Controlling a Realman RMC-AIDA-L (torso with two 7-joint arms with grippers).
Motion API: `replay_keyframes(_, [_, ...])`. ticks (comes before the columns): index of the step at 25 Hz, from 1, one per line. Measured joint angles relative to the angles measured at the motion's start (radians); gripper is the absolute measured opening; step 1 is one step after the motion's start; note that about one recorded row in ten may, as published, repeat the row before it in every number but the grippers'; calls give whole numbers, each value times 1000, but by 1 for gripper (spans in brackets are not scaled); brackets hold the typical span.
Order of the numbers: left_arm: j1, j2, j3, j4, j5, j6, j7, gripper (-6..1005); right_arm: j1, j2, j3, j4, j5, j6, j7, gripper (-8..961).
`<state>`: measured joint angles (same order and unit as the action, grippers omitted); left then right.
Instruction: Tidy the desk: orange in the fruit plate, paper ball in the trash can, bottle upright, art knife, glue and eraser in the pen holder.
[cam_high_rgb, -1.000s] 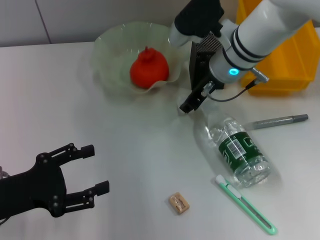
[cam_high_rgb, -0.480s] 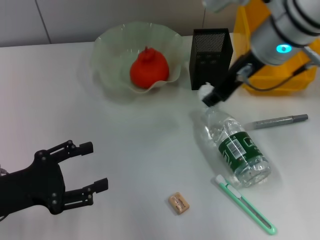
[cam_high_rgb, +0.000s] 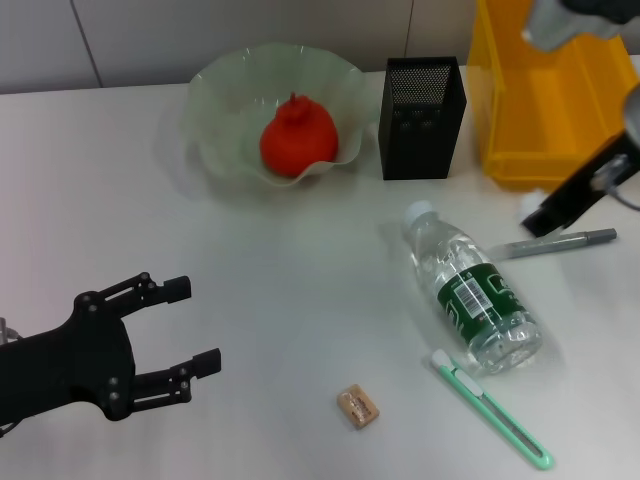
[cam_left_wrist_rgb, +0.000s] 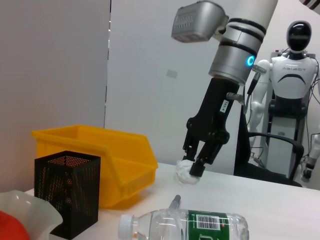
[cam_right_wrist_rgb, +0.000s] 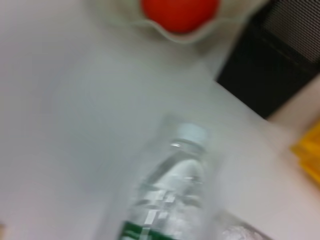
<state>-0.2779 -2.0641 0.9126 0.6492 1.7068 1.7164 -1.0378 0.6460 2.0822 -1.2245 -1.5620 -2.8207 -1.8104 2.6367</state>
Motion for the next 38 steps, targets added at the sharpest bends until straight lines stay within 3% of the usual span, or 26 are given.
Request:
replay_keyframes(10, [1,-2,0,0,0,7,-9,843,-13,-13,204,83,-60,194,-114,335])
replay_keyframes(17, [4,-2,0,0,1,9,-6,843,-17,-16,214,191,-73,426,-197,335])
replay_keyframes(26, [1,-2,0,-1,0,4,-3,842,38,-25,212,448,-68,762,-269,336])
replay_keyframes(34, [0,-2,0,-5,-1,-2,-4,842,79,-33,211,549,-65,858,-278,336])
replay_keyframes(38, [-1,-1,-1,-13,-1,-3,-2,842,88,-33,210,555,-66,859,-280,450])
